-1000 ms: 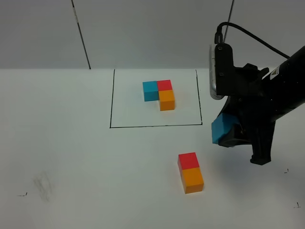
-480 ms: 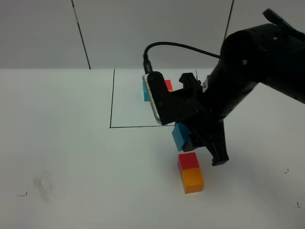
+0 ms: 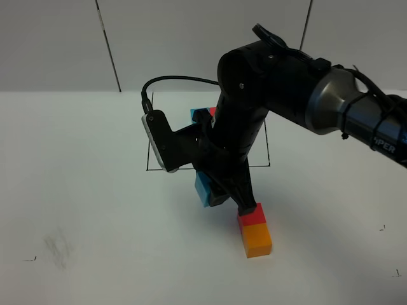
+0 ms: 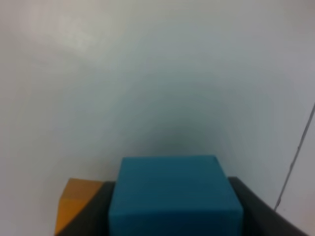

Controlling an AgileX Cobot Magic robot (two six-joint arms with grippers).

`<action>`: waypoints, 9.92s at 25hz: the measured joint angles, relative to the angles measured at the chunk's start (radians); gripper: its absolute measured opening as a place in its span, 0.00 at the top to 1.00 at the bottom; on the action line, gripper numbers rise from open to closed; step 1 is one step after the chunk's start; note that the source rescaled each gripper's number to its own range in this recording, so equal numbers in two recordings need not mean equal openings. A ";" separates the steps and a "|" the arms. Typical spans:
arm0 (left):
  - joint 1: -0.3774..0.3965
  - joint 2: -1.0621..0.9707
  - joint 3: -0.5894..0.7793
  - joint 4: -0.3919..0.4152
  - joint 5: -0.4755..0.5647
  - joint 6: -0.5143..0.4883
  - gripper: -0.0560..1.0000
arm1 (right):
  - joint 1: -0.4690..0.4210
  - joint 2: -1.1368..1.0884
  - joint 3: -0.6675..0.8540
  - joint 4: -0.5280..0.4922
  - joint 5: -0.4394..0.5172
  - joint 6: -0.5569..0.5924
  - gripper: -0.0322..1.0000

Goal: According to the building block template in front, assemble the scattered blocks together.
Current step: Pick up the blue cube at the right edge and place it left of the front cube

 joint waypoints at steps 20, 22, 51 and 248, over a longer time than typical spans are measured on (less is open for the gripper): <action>0.000 0.000 0.000 0.000 0.000 0.000 0.33 | 0.014 0.143 -0.042 -0.083 -0.085 0.029 0.97; 0.000 0.000 0.000 0.000 0.000 0.000 0.33 | 0.014 0.144 -0.043 -0.085 -0.086 0.069 0.97; 0.000 0.000 0.000 0.000 0.000 0.000 0.33 | 0.014 0.144 -0.043 -0.065 -0.025 0.355 0.97; 0.000 0.000 0.000 0.000 0.000 0.000 0.33 | -0.034 0.177 0.156 -0.162 -0.086 0.335 0.27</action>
